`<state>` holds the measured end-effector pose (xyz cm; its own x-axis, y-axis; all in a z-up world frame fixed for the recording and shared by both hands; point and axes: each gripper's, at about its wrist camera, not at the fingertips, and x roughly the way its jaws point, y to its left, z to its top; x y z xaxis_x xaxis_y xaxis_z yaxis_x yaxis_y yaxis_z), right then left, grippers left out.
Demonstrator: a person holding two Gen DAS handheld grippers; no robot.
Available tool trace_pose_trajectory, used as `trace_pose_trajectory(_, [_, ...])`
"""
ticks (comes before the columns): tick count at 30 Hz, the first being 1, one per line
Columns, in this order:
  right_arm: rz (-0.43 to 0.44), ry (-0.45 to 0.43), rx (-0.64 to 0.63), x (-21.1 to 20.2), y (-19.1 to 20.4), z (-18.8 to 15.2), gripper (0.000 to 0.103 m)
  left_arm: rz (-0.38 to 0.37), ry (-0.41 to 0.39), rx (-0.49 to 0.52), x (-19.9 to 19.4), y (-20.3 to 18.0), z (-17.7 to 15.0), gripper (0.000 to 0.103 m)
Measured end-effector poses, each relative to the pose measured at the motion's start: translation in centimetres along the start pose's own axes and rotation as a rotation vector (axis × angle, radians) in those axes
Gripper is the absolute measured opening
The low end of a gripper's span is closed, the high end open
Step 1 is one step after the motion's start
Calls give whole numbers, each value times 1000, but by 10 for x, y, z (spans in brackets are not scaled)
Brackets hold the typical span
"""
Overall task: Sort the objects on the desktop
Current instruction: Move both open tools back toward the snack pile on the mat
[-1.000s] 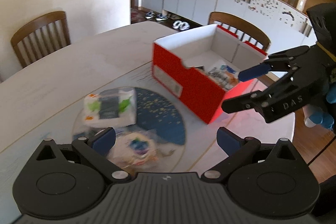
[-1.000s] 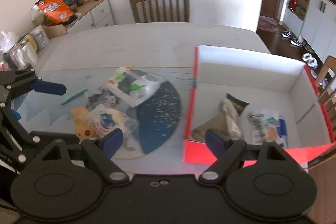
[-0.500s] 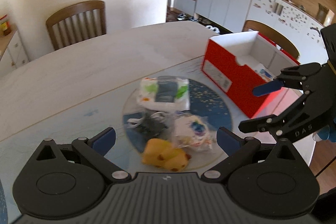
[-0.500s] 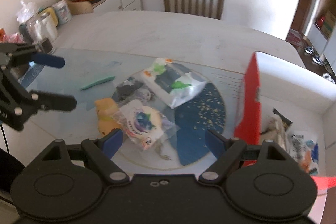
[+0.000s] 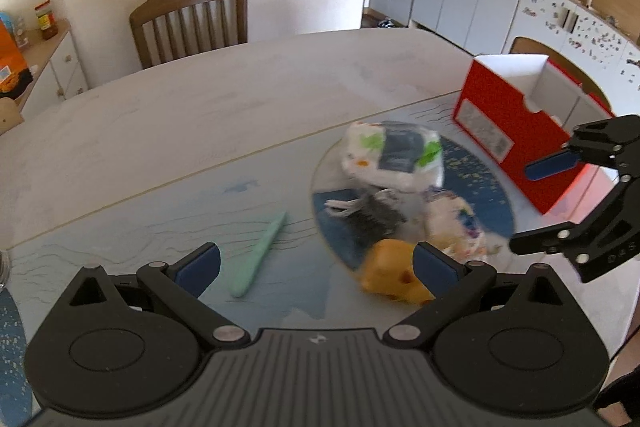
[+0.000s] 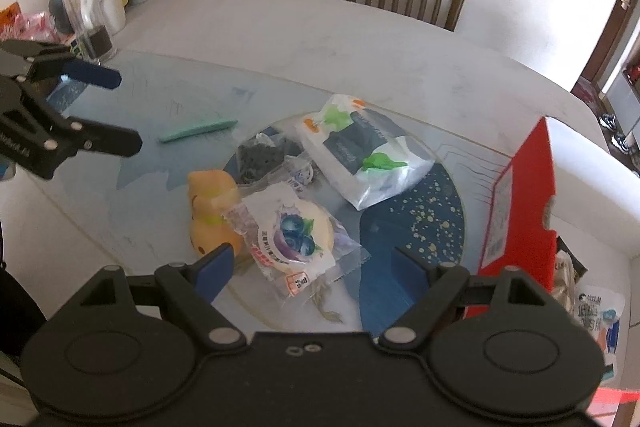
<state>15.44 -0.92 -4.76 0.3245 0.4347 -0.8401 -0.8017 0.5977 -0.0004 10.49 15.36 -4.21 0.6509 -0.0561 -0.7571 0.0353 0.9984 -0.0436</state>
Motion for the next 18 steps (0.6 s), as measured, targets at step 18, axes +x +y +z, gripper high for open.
trace_pose_trajectory(18, [13,64,-123,36,4,8,83,45,28,52,42,29,-12,103])
